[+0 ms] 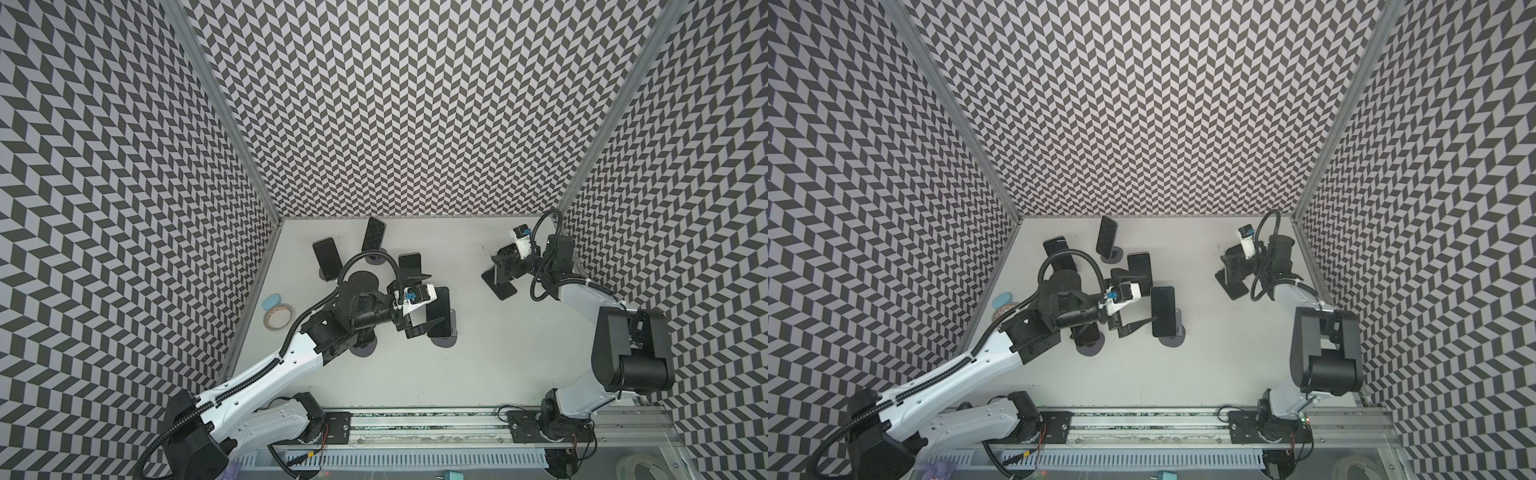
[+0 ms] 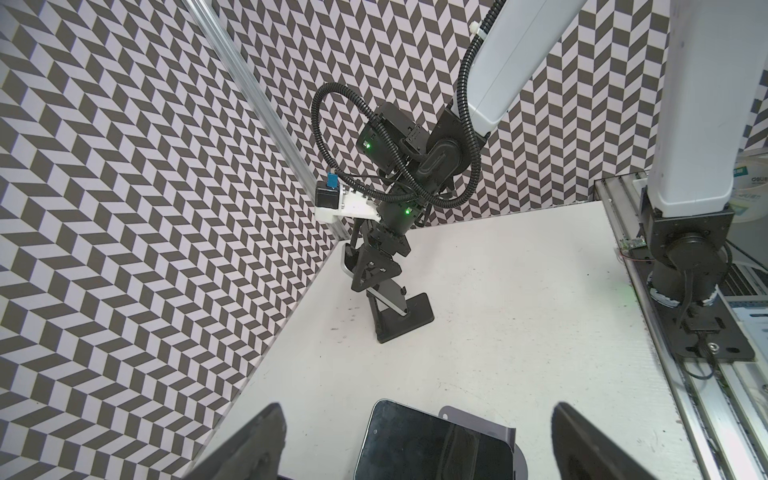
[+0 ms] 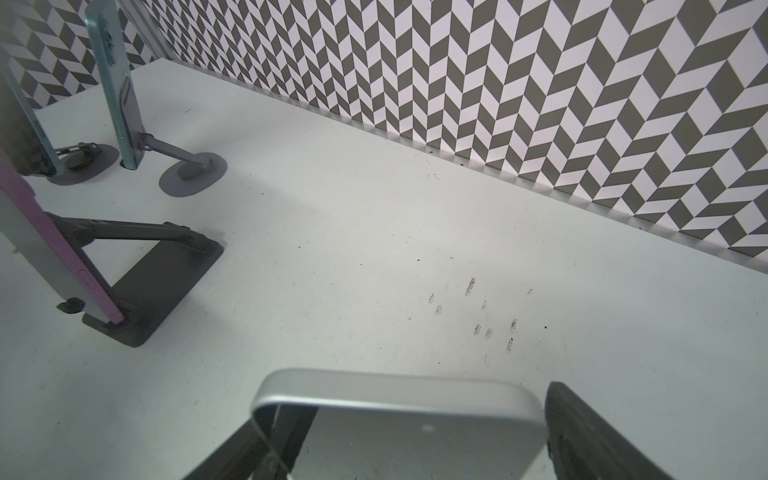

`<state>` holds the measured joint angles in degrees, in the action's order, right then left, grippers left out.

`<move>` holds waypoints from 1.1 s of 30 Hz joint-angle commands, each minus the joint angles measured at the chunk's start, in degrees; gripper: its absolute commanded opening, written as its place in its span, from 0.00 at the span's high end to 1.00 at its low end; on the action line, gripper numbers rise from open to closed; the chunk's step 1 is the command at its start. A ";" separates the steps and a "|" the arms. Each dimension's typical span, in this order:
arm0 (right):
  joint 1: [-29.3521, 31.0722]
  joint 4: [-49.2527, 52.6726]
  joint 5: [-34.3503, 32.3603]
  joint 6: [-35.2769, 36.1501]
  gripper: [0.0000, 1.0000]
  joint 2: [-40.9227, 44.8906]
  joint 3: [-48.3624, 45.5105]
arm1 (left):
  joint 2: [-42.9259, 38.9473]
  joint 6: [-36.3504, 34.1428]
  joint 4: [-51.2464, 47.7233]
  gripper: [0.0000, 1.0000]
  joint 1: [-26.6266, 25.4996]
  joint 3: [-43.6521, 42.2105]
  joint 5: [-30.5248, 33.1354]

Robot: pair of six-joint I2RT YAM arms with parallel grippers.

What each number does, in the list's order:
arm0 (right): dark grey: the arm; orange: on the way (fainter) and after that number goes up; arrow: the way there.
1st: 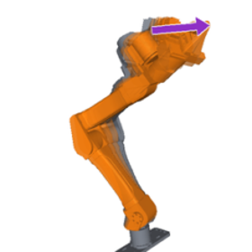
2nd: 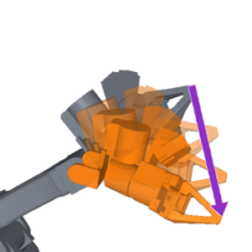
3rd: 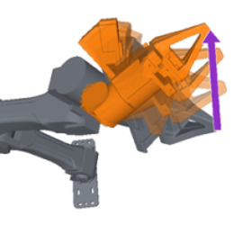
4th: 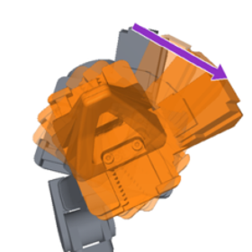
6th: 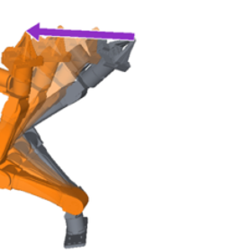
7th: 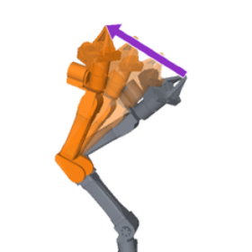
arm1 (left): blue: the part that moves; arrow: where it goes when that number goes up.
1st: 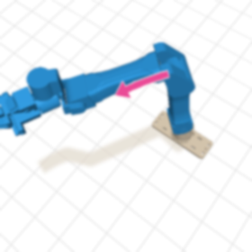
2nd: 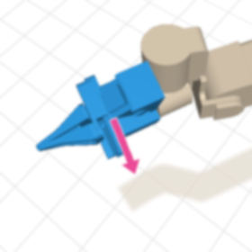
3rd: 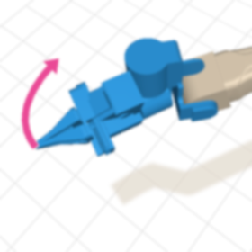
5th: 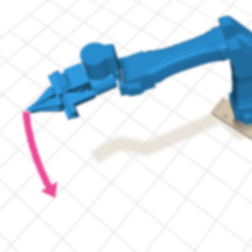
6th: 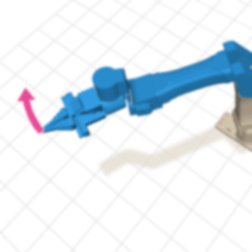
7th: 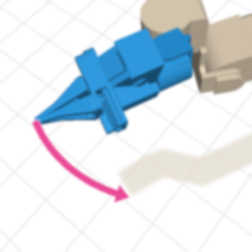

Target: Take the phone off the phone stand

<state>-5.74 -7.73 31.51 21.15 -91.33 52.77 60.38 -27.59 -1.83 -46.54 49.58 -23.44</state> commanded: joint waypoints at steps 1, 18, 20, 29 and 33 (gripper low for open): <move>0.21 -0.68 0.60 1.15 0.12 -0.87 1.31 | -0.22 -1.37 -0.77 0.00 -0.48 1.13 -0.11; 0.20 1.12 1.63 1.44 0.24 -0.60 1.85 | 0.09 -2.20 -0.71 0.00 -0.54 1.13 -0.25; 0.21 1.24 1.76 1.43 0.25 -0.52 1.84 | 0.10 -2.38 -0.69 0.00 -0.52 1.13 -0.21; 0.21 1.05 1.57 1.26 0.28 0.23 1.73 | -0.09 -3.25 -0.41 0.00 -0.55 0.79 -0.05; 0.22 1.30 1.60 1.28 0.29 0.52 1.89 | -0.20 -3.52 -0.20 0.00 -0.54 0.58 -0.03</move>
<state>-5.67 -5.98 33.06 21.43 -91.61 53.12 60.38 -29.52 -1.80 -46.54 49.58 -23.44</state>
